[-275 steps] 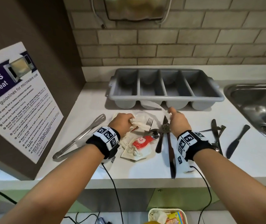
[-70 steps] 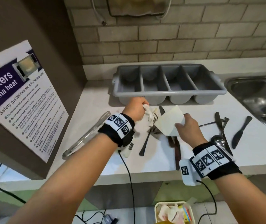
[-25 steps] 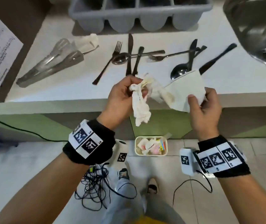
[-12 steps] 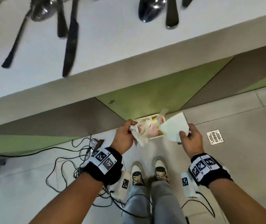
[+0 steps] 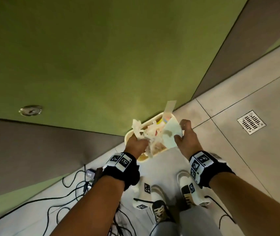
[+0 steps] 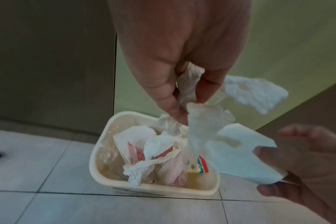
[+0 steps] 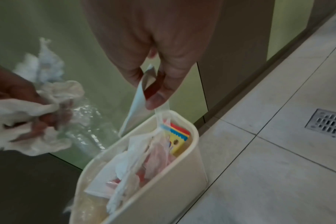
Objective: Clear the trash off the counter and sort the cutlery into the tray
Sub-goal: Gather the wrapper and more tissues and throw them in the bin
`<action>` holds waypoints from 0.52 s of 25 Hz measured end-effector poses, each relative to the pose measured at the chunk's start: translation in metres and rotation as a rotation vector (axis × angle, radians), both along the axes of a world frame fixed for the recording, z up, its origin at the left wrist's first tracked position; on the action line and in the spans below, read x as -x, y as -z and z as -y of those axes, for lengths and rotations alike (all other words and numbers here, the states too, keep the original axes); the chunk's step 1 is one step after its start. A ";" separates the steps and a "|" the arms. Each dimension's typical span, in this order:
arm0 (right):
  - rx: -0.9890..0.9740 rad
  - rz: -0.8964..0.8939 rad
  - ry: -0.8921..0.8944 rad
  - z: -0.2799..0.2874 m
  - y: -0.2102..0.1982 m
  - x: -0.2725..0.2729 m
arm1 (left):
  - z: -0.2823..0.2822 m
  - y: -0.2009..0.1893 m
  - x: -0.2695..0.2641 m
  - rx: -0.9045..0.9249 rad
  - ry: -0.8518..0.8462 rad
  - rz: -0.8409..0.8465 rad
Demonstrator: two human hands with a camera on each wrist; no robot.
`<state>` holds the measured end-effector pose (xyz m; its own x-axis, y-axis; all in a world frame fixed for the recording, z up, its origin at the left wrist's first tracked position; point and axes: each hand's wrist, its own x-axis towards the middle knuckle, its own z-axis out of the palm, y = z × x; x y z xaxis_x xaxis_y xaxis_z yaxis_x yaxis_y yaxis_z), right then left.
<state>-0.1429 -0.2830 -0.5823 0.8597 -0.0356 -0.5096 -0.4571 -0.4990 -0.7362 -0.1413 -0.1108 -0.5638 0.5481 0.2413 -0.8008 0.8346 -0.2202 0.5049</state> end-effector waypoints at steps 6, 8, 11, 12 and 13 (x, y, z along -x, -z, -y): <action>0.109 -0.052 -0.316 -0.009 0.070 -0.022 | -0.001 0.071 -0.010 -0.124 0.207 0.038; 0.260 -0.075 -0.564 -0.018 0.089 -0.034 | -0.006 0.086 -0.019 -0.355 0.299 0.118; 0.509 -0.058 -0.808 -0.032 0.113 -0.047 | -0.008 0.099 -0.032 -0.615 0.643 0.077; 0.559 -0.100 -0.837 -0.036 0.118 -0.050 | -0.007 0.104 -0.033 -0.685 0.791 0.020; 0.612 -0.136 -0.871 -0.040 0.121 -0.052 | -0.007 0.108 -0.033 -0.742 0.922 -0.023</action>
